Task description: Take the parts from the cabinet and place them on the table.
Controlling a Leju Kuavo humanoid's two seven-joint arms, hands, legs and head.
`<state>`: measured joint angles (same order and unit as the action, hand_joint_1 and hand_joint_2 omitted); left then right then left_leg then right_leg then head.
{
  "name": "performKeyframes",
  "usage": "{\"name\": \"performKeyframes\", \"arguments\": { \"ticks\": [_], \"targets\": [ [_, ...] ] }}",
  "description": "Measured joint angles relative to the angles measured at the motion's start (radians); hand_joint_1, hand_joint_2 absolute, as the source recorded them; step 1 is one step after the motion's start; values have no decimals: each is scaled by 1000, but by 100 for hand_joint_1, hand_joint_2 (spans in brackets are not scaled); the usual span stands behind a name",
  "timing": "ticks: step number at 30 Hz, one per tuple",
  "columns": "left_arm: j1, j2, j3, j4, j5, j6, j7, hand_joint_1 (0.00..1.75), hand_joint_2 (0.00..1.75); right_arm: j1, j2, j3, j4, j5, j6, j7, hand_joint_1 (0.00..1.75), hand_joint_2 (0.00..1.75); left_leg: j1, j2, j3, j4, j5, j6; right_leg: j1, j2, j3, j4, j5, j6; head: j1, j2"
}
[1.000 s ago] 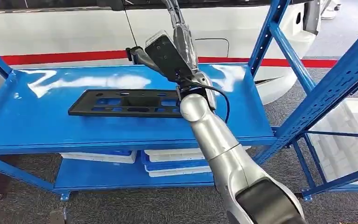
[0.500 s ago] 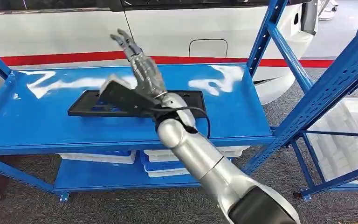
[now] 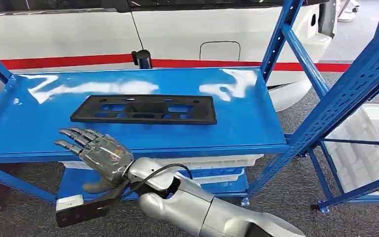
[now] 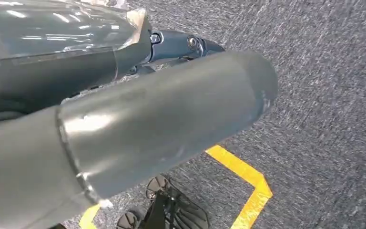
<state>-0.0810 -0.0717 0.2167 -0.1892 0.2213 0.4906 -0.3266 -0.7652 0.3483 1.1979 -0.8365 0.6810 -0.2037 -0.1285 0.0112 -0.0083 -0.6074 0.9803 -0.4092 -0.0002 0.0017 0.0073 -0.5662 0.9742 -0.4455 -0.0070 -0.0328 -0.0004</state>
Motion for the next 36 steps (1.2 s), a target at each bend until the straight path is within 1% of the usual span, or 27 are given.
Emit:
{"name": "performKeyframes", "arguments": {
  "ticks": [2, 3, 5, 7, 12, 17, 25, 32, 34, 36],
  "targets": [
    [0, 0, -1, 0, 0, -1, -5, 0, 0, -1, 0, 22, 29, 21, -21, 38, 0, 175, 0, 0, 0, 0, 0, 0, 0, 0, 0, 0, 0, 0, 0, 0],
    [0, -1, -1, 0, -1, -3, -8, 0, 0, -2, -1, 32, 48, 30, -38, 66, 0, 175, 0, 0, 0, 0, 0, 0, 0, 0, 0, 0, 0, 0, 0, 0],
    [0, -1, -1, 0, -1, -5, -10, 0, 0, -10, -1, 43, 85, 22, -68, 111, 0, 175, 0, 0, 0, 0, 0, 0, 0, 0, 0, 0, 0, 0, 0, 0],
    [1, -1, -1, 0, -1, -8, -13, 0, 0, -30, -1, 47, 114, -7, -85, 133, 0, 175, -1, 0, 0, 0, 0, 0, -1, 0, 0, 0, 0, 0, 0, 0],
    [1, -1, -1, 0, 5, -16, -15, 0, 0, -76, -2, 53, 169, -62, -93, 177, 0, 175, -1, 0, 0, 1, 0, 0, -1, 0, 0, 0, 0, 0, 0, 0],
    [3, -1, -1, 0, 6, -19, -16, 0, 0, -105, -2, 55, 206, -73, -97, 188, 0, 175, 0, 0, 0, 1, 0, 0, -1, 0, 0, 0, 0, 0, 0, 0],
    [4, -1, -1, 0, 6, -23, -16, 0, 0, -110, -2, 57, 229, -73, -101, 188, 0, 175, 0, 0, 0, 0, 0, 0, 0, 0, 0, 0, 0, 0, 0, 0],
    [4, -1, -2, 0, 6, -34, -21, 0, 0, -124, -2, 56, 249, -97, -116, 209, 0, 175, 0, 0, 0, 0, 0, 0, -1, 0, 0, 0, 0, 0, 0, 0],
    [5, -2, -3, 0, 6, -36, -26, 0, 0, -130, -2, 58, 264, -69, -134, 238, 0, 175, 0, 0, 0, 0, 0, 0, -1, 0, 0, 0, 0, 0, 0, 0],
    [5, -3, -6, 0, 6, -39, -30, 0, 0, -143, -2, 69, 291, 12, -161, 301, 0, 175, 0, 0, 0, 1, 0, 0, -1, 0, 1, 0, 0, 0, 0, 0]
  ]
}}
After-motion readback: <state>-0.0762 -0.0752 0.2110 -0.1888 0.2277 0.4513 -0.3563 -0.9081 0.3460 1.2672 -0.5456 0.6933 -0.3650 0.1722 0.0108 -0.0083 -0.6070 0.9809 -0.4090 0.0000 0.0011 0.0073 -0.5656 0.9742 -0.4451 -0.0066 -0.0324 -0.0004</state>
